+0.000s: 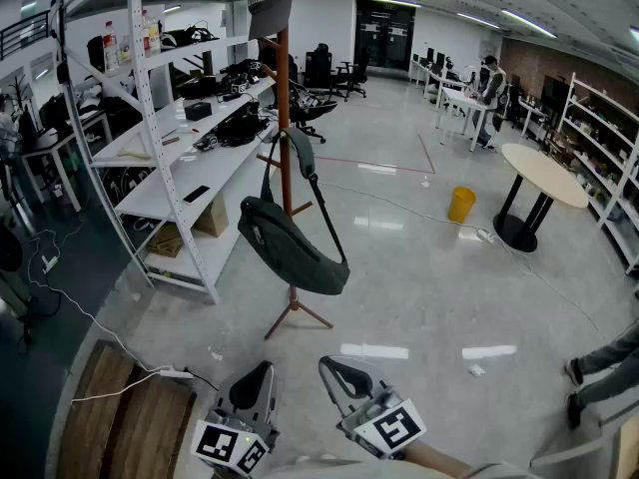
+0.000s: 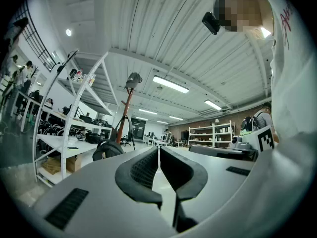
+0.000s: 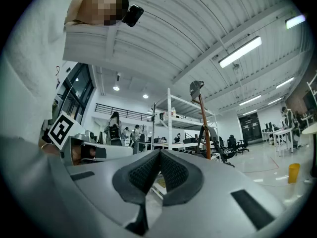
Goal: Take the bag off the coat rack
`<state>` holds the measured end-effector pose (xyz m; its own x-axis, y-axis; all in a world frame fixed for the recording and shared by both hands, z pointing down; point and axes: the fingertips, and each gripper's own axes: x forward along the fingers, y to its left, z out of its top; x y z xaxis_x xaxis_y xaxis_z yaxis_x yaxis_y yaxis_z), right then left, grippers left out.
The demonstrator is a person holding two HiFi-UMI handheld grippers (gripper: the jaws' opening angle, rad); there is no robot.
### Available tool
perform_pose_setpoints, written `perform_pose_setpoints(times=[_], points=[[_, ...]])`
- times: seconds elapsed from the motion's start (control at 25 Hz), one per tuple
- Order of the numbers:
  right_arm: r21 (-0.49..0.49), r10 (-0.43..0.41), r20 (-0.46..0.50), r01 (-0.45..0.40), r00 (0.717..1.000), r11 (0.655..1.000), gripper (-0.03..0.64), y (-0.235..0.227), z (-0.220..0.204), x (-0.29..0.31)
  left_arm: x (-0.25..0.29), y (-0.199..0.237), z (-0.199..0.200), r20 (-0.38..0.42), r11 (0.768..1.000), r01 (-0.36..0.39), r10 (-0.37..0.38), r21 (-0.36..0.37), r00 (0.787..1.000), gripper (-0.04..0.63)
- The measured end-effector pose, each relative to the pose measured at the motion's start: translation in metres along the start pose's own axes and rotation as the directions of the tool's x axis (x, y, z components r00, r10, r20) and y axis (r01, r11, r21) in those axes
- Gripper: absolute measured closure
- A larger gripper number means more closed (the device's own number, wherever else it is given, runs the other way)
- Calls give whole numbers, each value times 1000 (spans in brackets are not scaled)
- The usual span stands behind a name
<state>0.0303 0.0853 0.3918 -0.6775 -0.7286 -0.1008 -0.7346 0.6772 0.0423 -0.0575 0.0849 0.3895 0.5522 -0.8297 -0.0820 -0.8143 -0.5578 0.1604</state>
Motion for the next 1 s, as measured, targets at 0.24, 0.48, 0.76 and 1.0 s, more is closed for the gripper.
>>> perform_pose_setpoints(times=[0.24, 0.48, 0.76, 1.0], points=[[1, -1, 0, 1, 1000, 1000, 598, 4, 2, -1, -1, -1, 3, 5, 1000, 2, -2, -3, 1000, 568], [9, -5, -7, 5, 1000, 1000, 598, 6, -1, -8, -4, -6, 3, 10, 1000, 3, -3, -3, 1000, 568], [0, 24, 93, -25, 995, 1000, 597, 12, 18, -14, -8, -11, 3, 14, 1000, -13, 13, -7, 1000, 568], [-13, 37, 97, -36, 995, 999, 597, 10, 17, -23, -11, -18, 1, 12, 999, -35, 35, -9, 999, 568]])
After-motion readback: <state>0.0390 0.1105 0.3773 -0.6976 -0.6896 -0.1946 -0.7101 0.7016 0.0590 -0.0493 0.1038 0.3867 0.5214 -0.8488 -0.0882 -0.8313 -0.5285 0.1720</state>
